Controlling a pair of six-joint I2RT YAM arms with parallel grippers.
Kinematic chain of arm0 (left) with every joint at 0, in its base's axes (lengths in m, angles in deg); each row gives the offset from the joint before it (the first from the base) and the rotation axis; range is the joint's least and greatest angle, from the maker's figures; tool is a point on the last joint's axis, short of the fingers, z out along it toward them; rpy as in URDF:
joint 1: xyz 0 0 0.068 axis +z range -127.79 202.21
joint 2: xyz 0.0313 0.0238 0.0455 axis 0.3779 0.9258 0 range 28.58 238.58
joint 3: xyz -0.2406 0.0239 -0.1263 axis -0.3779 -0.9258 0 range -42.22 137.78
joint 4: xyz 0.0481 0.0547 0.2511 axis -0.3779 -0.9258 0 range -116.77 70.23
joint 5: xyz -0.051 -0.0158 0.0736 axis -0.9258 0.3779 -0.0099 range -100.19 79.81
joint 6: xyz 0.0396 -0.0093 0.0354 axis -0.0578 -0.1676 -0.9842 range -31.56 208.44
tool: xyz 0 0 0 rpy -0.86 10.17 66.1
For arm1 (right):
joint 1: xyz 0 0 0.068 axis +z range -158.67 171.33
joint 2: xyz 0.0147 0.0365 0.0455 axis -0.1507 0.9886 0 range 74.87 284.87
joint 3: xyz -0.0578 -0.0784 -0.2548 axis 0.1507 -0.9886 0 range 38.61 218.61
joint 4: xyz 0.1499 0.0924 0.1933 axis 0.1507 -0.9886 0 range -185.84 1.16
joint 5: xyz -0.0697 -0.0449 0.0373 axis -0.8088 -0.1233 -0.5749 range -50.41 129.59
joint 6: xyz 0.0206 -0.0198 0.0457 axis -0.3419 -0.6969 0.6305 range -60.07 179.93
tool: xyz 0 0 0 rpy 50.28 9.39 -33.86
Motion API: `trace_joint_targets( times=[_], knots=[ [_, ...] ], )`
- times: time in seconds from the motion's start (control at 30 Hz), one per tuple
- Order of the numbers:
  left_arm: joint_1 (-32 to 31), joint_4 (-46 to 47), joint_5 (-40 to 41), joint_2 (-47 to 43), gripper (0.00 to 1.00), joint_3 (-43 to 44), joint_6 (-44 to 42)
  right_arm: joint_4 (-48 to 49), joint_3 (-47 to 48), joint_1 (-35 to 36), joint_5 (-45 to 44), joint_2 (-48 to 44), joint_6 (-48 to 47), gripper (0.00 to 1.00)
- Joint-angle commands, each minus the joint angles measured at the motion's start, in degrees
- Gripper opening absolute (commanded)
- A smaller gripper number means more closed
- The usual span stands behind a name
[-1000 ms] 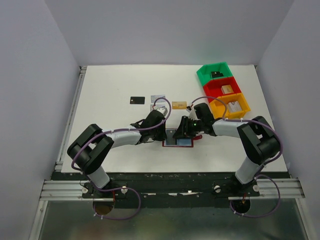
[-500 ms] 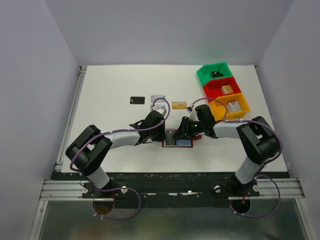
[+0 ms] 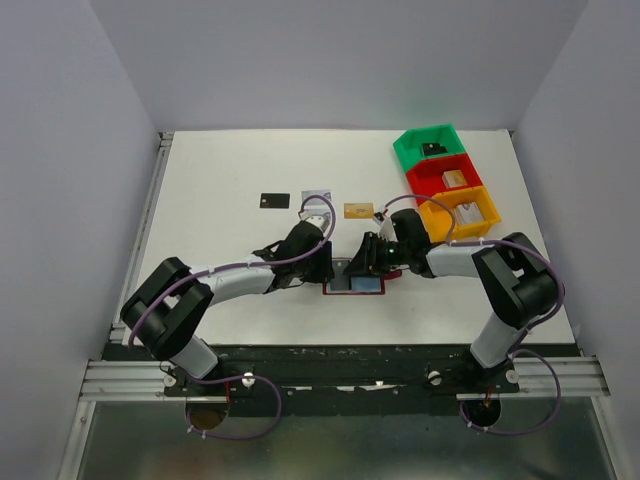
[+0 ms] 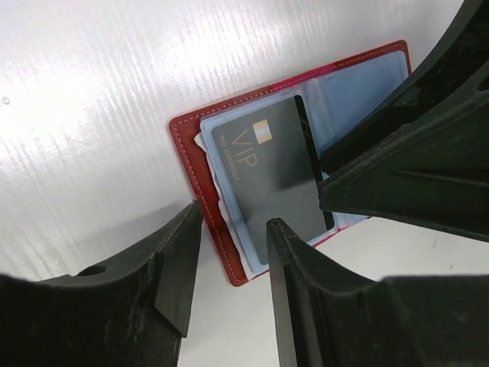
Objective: Take the credit cards out of the card holder
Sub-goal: Remove the credit card from the card holder.
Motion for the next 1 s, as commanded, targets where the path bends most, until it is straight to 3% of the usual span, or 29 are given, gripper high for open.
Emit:
trace_joint_targets(
  times=[0.0, 0.1, 0.4, 0.7, 0.97],
  knots=[
    [-0.35, -0.85, 3.01, -2.4, 0.52, -0.84, 0.15, 1.43, -0.63, 0.23, 0.97, 1.69, -1.12, 0.45],
    [-0.35, -0.85, 3.19, -2.22, 0.49, -0.84, 0.24, 0.81, -0.72, 0.31, 0.62, 2.05, -1.47, 0.45],
    [-0.35, -1.9, 2.57, 1.82, 0.22, 0.83, -0.11, 0.02, -0.63, 0.4, 0.18, 1.87, -2.26, 0.45],
    [-0.35, -2.87, 2.22, 3.66, 0.1, 1.36, -0.28, 1.6, 0.07, 1.1, 2.02, 2.84, -1.39, 0.45],
    [-0.35, -2.87, 1.61, 4.99, 0.06, 1.54, -0.46, 3.44, -0.28, 1.28, 2.73, 3.01, -0.51, 0.45]
  ],
)
